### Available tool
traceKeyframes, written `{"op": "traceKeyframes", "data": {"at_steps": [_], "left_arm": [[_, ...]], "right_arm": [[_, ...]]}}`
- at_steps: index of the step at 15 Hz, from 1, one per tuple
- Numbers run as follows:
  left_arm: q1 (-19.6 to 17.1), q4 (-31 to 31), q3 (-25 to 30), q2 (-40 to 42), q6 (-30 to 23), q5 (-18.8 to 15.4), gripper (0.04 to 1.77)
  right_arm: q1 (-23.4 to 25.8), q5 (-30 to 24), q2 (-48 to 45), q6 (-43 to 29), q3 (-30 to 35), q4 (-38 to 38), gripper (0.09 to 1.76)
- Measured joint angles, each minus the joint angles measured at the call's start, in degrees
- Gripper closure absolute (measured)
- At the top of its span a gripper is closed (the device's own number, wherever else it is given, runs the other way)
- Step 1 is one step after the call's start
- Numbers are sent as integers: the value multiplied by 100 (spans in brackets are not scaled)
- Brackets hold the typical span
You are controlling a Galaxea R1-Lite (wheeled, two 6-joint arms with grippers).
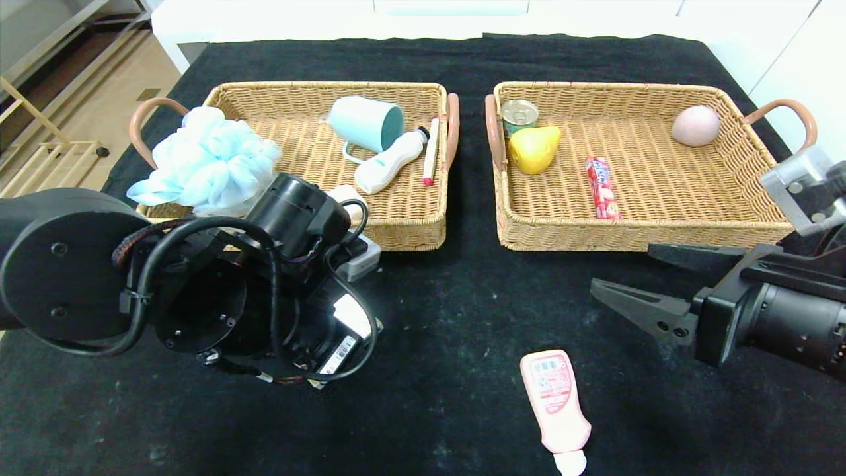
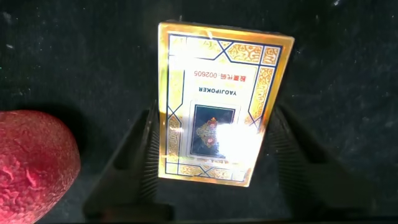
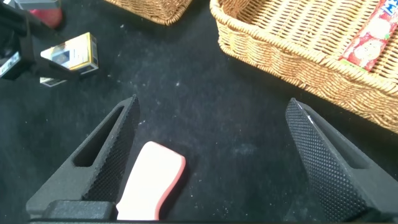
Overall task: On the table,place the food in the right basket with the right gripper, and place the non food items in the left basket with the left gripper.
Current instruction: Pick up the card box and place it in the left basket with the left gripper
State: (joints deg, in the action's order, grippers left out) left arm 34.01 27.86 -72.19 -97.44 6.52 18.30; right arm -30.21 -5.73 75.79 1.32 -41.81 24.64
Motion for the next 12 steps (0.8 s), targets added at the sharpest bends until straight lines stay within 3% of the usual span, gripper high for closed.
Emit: {"op": "traceKeyframes", "data": {"at_steps": [12], "left_arm": [[9,6,-7,-5,-2,5,77]], "right_arm": [[-5,0,26,-2,9,11,14]]}}
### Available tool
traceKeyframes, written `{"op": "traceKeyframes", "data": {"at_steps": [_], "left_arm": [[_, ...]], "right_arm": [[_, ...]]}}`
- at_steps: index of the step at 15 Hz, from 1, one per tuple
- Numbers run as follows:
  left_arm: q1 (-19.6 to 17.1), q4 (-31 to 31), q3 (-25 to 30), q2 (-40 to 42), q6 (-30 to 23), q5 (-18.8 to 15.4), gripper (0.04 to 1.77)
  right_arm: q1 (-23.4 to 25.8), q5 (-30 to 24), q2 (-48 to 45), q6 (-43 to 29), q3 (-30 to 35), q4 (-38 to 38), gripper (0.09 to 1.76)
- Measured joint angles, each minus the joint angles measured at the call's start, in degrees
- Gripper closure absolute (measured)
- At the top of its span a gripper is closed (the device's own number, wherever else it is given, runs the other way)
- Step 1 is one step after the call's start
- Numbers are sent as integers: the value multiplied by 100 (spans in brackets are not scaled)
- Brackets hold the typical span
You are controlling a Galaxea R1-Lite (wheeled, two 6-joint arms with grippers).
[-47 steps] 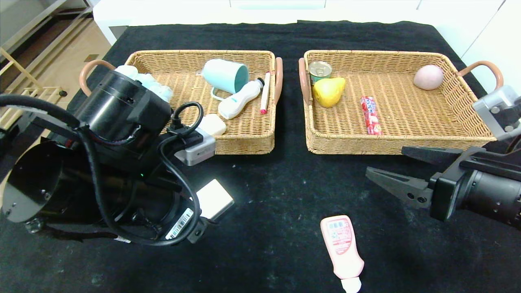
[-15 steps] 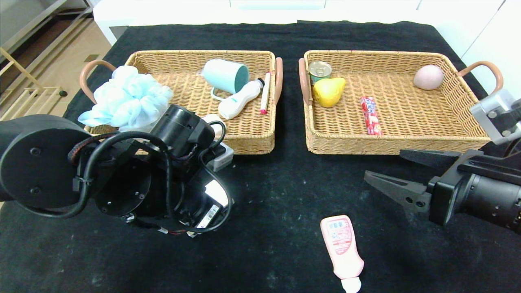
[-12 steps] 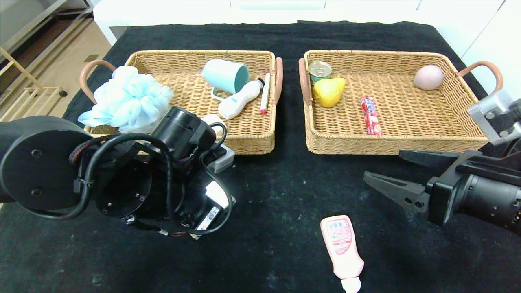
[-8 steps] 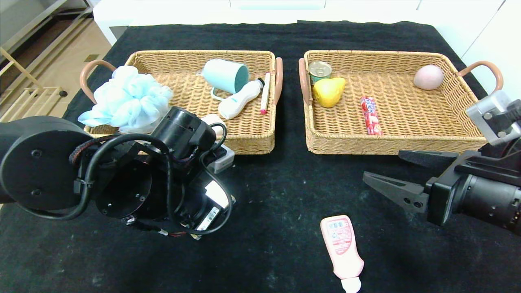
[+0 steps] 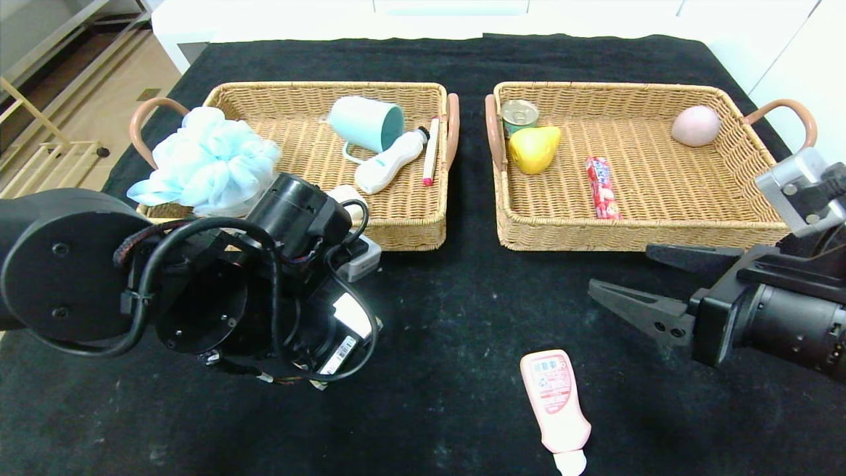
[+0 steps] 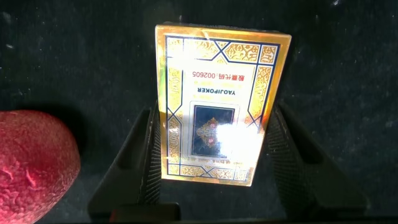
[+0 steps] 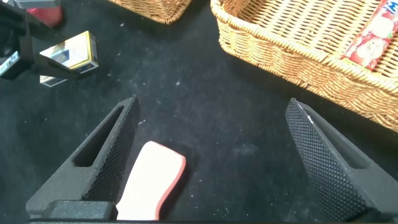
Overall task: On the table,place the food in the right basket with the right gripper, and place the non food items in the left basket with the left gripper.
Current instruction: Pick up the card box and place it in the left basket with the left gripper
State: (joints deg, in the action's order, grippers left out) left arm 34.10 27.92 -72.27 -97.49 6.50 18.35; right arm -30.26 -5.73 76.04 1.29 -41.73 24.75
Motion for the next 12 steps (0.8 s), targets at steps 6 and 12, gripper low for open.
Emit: {"op": "traceKeyframes", "data": {"at_steps": [6,12], "left_arm": [[84,6,-52,435,-55,-2,78],[24,-907,-394,700,-217,11,78]], "right_arm": [[-13,-5,16,0,13,6,14],[-13,0,44,0,17,9,14]]}}
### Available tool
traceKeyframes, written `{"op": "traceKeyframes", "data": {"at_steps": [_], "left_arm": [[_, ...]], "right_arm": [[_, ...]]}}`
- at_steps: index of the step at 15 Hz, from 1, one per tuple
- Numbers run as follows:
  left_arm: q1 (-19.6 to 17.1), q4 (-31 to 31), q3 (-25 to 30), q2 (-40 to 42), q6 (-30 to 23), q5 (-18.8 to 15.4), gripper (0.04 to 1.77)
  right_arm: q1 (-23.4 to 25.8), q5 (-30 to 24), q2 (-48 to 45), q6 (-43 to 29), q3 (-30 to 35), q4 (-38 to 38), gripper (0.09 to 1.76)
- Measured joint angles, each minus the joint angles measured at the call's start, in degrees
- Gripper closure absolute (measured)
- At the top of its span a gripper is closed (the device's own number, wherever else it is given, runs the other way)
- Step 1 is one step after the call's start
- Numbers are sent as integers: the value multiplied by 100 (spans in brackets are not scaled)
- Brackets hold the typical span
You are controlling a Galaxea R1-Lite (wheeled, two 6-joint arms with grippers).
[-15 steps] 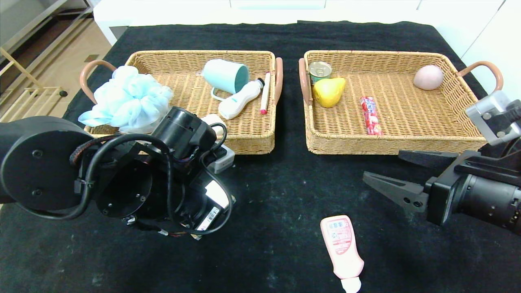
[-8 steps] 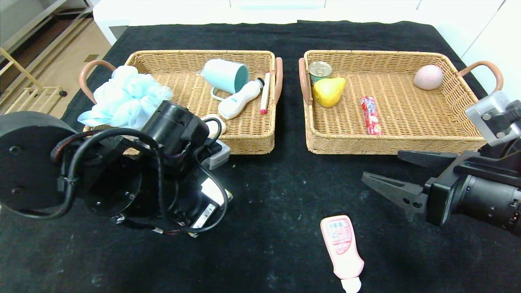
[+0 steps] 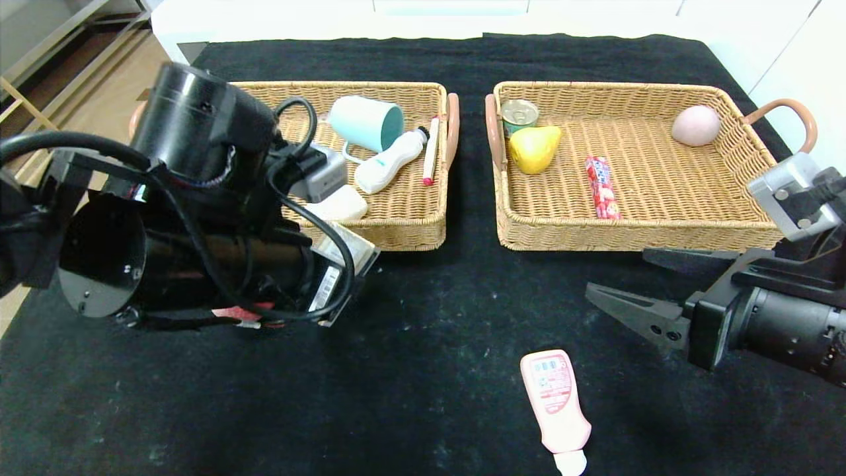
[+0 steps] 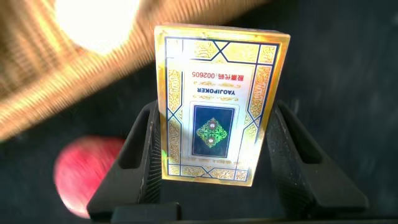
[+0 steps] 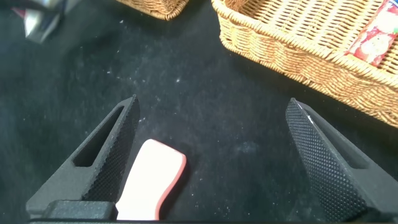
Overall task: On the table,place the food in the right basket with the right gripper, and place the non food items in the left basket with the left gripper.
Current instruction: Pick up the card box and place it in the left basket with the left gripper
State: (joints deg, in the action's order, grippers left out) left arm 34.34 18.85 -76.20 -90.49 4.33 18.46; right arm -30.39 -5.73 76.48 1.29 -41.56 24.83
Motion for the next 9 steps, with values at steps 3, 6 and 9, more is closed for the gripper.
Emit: {"op": "traceKeyframes", "data": {"at_steps": [3,6,9], "left_arm": [[-72,-302,-425,-88,-100,9,78],[-144,-402,-1020,-280,-155,9,78],[-166,-407,-1615,-549,-266,28,79]], "right_arm": [[0,0,0,2,-2,5,14],[0,0,-5,0,-4,13,14],[13,-2,-16,0,-9,18,14]]}}
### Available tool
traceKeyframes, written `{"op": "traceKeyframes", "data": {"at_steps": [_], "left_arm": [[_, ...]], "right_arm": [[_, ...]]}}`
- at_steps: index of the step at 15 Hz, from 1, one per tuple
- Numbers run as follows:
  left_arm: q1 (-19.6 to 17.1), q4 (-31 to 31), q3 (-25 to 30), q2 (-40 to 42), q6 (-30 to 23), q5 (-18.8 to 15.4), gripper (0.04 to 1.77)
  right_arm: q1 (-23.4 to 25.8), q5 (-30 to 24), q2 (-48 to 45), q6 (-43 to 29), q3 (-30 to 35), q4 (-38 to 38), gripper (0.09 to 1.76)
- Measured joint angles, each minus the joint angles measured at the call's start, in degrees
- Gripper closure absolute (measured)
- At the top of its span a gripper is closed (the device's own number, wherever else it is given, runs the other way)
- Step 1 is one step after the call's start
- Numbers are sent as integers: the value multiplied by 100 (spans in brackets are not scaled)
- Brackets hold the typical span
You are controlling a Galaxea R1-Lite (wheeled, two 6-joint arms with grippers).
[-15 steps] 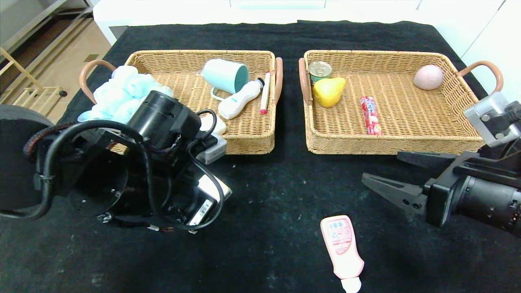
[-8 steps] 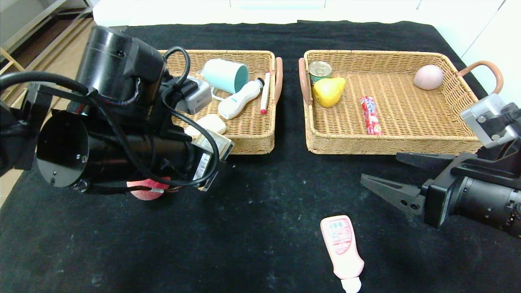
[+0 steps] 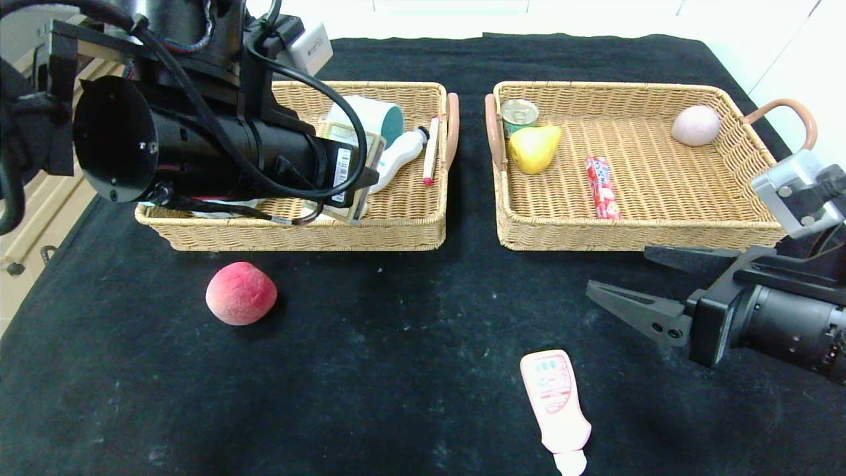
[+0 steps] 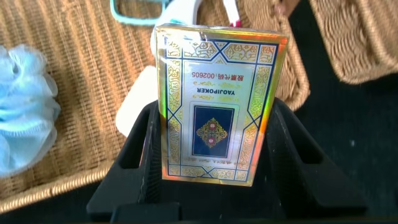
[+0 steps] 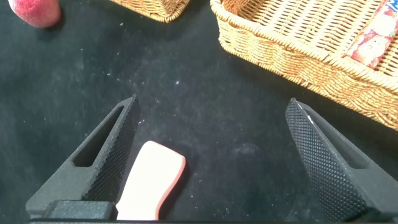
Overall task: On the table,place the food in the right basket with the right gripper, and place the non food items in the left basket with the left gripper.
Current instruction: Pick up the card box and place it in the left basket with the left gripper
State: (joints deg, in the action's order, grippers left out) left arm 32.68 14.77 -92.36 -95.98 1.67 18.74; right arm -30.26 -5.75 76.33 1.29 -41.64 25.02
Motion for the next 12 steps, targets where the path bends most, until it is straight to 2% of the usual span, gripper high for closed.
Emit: {"op": "traceKeyframes", "data": {"at_steps": [6,12], "left_arm": [[-124,0,-855,-579,-57,141,79],[-524,-199,-1396,-1135,-112,135,79]], "right_arm": [[22,0,-28,0,-9,10,14],[30,-6,-30,0,-9,9,14]]}}
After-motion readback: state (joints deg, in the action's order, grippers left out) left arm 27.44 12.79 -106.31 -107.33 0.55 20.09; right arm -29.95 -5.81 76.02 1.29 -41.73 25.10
